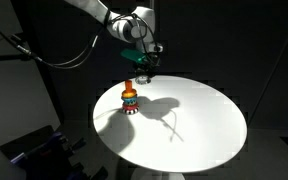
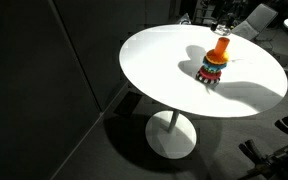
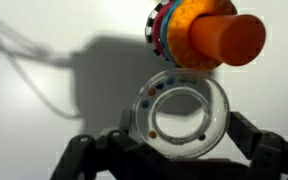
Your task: Move the rod to the let and then put the colorless ring around the orange rod
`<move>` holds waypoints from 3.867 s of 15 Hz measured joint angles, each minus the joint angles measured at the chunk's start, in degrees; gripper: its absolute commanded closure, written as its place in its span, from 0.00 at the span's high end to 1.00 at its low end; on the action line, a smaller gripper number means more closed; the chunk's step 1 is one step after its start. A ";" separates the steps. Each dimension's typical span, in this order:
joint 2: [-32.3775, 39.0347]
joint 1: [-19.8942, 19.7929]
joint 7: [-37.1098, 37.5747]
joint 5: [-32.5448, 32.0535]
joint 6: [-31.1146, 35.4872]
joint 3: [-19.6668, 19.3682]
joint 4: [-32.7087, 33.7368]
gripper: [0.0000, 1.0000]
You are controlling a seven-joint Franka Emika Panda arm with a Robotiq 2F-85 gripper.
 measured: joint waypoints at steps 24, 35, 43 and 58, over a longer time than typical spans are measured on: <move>-6.46 2.27 -3.66 1.70 -7.19 0.73 -6.98 0.69; -5.26 3.20 -2.82 -4.48 -6.99 0.31 -7.90 0.69; -5.27 3.75 -2.36 -6.02 -6.77 0.24 -8.29 1.00; -7.46 2.64 -5.61 -1.02 -3.48 -0.16 -8.95 1.00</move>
